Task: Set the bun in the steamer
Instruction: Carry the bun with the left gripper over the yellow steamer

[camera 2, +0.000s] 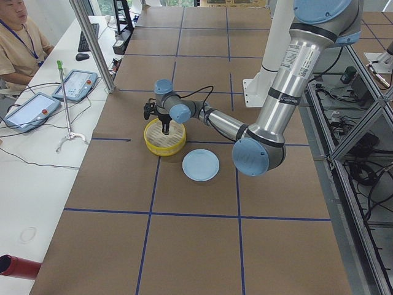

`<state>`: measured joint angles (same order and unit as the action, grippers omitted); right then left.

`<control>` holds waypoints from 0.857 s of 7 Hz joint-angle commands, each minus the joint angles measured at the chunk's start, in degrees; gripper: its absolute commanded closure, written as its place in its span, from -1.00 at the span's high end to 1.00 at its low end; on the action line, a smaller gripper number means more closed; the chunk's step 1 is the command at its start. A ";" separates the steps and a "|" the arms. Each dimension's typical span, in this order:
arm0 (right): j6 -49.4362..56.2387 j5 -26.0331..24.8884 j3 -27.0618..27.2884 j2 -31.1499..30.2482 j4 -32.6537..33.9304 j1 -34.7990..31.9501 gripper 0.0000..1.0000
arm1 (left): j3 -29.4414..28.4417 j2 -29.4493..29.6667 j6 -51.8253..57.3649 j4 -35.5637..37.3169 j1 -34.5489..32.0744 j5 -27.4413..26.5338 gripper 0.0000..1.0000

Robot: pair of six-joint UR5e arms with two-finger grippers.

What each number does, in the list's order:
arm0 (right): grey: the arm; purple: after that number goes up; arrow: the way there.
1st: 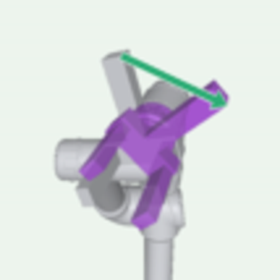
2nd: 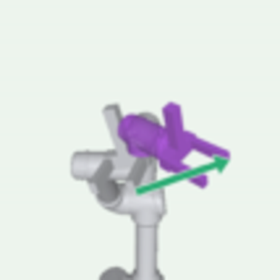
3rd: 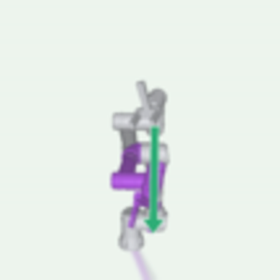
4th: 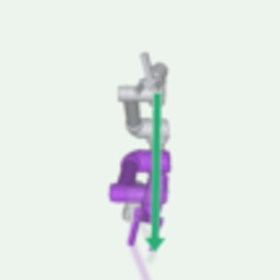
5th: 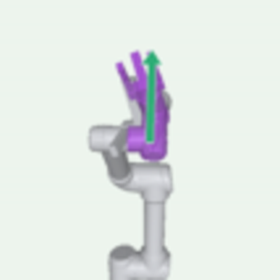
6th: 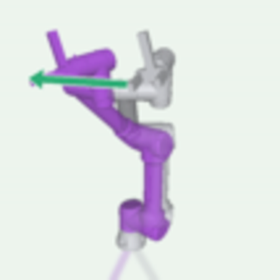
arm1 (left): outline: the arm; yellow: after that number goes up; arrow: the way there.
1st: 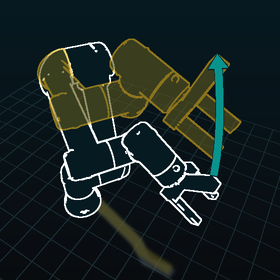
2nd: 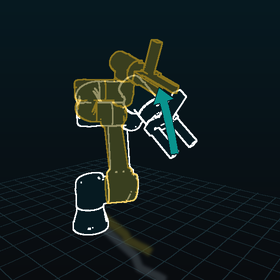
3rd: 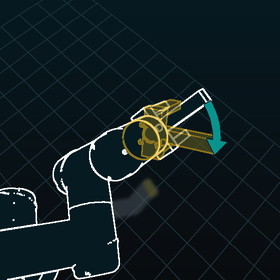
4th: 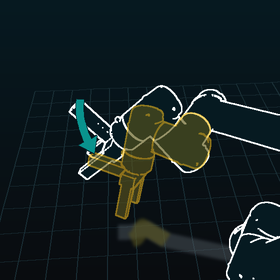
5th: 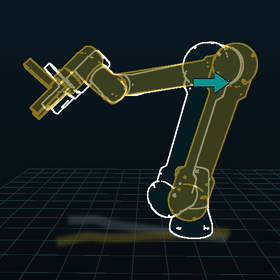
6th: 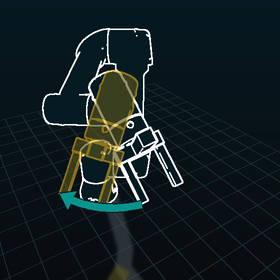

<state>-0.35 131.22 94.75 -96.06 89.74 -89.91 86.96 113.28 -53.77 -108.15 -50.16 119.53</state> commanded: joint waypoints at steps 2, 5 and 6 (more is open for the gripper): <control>0.00 0.00 0.00 0.00 0.00 0.00 1.00 | -2.05 1.16 -0.37 -0.05 1.73 -0.87 -0.25; 0.00 0.00 0.00 0.00 0.00 0.00 1.00 | -1.53 0.89 -0.02 -0.05 1.82 -0.88 0.27; 0.00 0.00 0.00 0.00 0.00 0.00 1.00 | -1.44 0.89 0.15 -0.05 1.64 -0.88 0.67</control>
<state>-0.35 131.22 94.75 -96.07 89.74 -89.91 85.35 114.19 -53.82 -108.19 -48.39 118.66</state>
